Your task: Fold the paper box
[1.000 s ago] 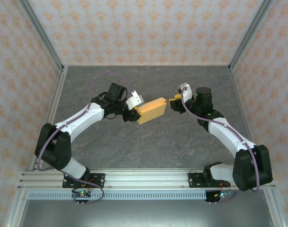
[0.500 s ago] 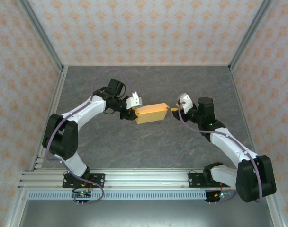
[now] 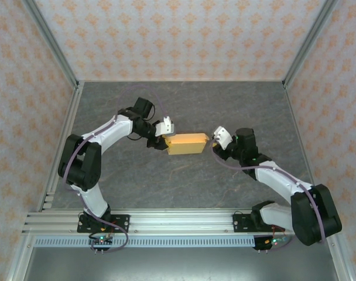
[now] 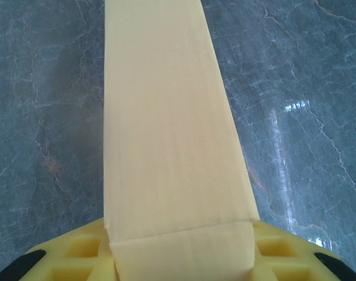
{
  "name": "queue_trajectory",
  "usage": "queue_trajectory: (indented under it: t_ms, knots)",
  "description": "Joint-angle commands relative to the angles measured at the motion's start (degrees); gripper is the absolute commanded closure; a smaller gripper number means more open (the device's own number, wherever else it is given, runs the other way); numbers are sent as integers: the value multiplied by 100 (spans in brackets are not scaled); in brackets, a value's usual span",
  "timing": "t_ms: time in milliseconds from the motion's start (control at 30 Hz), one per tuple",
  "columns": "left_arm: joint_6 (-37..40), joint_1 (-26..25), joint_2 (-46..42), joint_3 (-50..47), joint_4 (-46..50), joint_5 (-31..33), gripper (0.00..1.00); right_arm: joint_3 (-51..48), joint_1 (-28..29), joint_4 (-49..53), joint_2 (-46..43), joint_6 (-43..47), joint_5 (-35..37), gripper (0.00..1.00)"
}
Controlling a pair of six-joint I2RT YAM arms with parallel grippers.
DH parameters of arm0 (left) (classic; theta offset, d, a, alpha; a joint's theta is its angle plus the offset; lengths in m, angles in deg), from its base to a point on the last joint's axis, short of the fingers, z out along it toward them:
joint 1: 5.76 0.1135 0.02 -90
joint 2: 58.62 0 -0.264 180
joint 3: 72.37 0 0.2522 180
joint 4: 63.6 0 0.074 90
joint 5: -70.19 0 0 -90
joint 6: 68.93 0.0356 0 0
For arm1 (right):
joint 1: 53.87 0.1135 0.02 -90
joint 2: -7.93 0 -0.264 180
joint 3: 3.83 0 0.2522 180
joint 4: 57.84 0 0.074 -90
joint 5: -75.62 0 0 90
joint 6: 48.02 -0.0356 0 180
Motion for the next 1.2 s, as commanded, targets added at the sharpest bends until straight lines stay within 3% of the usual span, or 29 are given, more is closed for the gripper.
queue_trajectory:
  t_ms: [0, 333, 667, 1167]
  knots:
    - [300, 69, 69, 162, 197, -277, 72, -59, 116, -463, 18, 292, 371, 65]
    - [368, 66, 254, 276, 264, -312, 71, 189, 165, 46, 171, 455, 144, 65]
    - [479, 66, 314, 285, 275, -207, 71, 279, 205, 698, -353, 451, -126, 66]
    - [564, 57, 408, 417, 413, -119, 69, 599, 200, 1130, -132, 416, -791, 66]
